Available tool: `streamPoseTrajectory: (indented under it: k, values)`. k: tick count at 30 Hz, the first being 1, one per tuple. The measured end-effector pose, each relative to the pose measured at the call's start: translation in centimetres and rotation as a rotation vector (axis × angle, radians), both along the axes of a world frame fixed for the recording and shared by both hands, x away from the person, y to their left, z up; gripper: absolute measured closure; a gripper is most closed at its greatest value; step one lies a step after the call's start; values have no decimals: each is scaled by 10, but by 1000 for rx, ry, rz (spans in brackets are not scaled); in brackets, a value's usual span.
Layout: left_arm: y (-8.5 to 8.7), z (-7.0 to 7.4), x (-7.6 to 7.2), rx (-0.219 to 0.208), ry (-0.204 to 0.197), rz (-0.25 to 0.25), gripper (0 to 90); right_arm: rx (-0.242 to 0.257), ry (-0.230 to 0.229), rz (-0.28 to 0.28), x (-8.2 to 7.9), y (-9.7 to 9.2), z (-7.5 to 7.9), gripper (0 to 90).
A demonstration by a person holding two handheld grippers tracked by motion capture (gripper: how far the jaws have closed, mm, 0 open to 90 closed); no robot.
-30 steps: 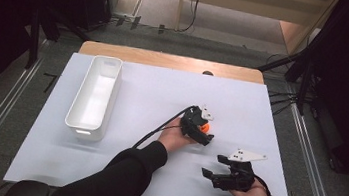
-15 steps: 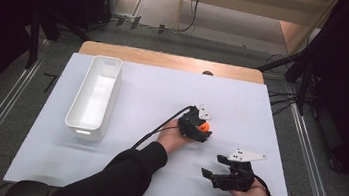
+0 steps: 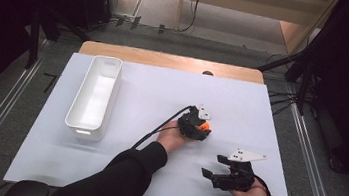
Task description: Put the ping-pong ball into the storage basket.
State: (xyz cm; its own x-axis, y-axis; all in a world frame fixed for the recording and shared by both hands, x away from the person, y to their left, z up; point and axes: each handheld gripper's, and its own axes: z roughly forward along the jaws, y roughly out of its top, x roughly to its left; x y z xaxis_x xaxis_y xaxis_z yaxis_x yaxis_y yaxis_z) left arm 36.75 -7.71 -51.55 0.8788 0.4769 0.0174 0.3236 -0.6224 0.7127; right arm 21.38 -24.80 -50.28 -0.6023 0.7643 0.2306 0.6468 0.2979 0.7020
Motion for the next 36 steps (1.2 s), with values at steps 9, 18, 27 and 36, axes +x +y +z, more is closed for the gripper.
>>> streamPoseTrajectory:
  k: [9, 18, 27, 36]
  values:
    - [3, 4, 1, -20, 37, -18, 508, 1, -5, -1, 0, 0, 0, 181]
    - [10, 18, 1, -46, 76, -23, 508, 0, -2, 0, 0, 0, 0, 181]
    - [19, 32, -1, -46, 99, -45, 508, -3, -2, 0, 0, 0, 0, 181]
    - [26, 43, -5, -55, 125, -87, 508, -5, -1, 2, 0, 0, 0, 180]
